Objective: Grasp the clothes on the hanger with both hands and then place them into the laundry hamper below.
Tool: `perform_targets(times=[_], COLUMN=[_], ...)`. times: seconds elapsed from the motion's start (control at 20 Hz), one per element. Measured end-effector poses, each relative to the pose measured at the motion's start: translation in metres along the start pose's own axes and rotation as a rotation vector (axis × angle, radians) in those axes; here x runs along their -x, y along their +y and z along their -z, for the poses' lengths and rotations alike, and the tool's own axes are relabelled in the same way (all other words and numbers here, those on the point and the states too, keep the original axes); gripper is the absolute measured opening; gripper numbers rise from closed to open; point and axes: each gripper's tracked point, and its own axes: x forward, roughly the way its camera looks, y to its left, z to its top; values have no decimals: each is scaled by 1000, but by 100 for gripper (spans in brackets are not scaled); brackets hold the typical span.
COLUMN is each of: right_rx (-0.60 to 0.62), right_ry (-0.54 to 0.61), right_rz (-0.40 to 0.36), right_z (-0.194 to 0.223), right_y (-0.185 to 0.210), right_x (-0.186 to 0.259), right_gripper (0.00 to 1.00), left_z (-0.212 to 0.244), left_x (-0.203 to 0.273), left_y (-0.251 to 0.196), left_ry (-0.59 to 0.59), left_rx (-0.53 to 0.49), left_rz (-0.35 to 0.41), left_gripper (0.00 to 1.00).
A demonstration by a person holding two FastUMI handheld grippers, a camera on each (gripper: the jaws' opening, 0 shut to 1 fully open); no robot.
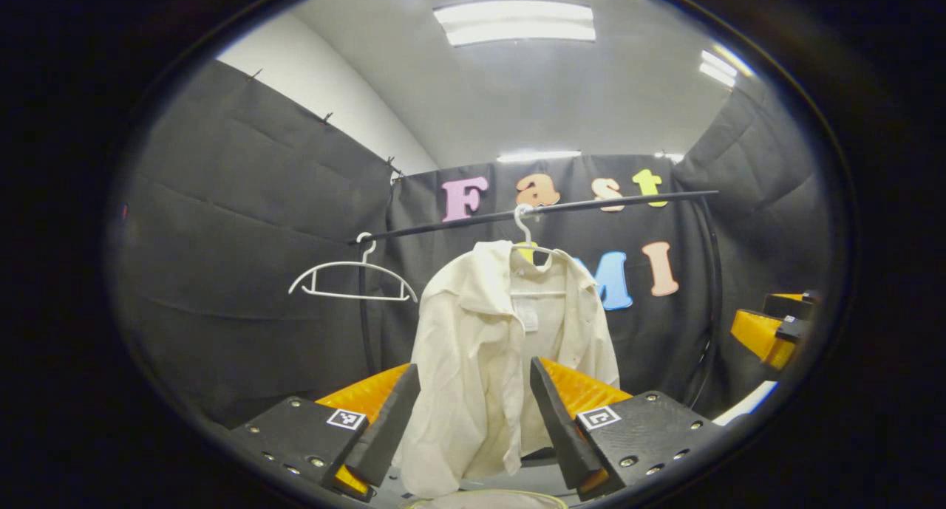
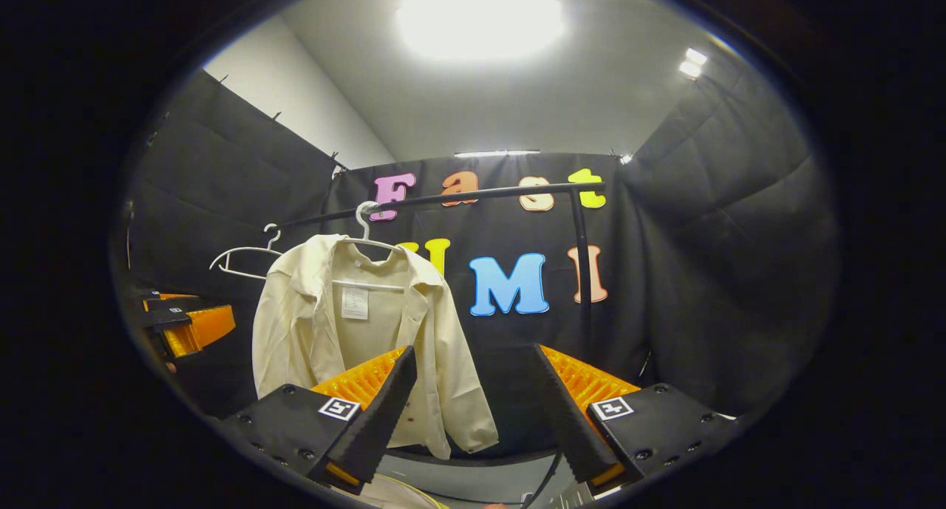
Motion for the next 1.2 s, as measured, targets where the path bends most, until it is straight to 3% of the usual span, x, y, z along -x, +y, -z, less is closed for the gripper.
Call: perform_targets(times=[0.7, 1.2], right_rx=[-10, -13], right_ry=[8, -25], right_rz=[1, -95], right_z=[-3, -15], right_y=[28, 43], right_x=[-8, -75], right_gripper=[98, 98], left_z=[0, -13], left_x=[-11, -61], left_y=[16, -12], left_ry=[-8, -37], left_rx=[0, -12], left_rz=[39, 14], left_gripper=[88, 87])
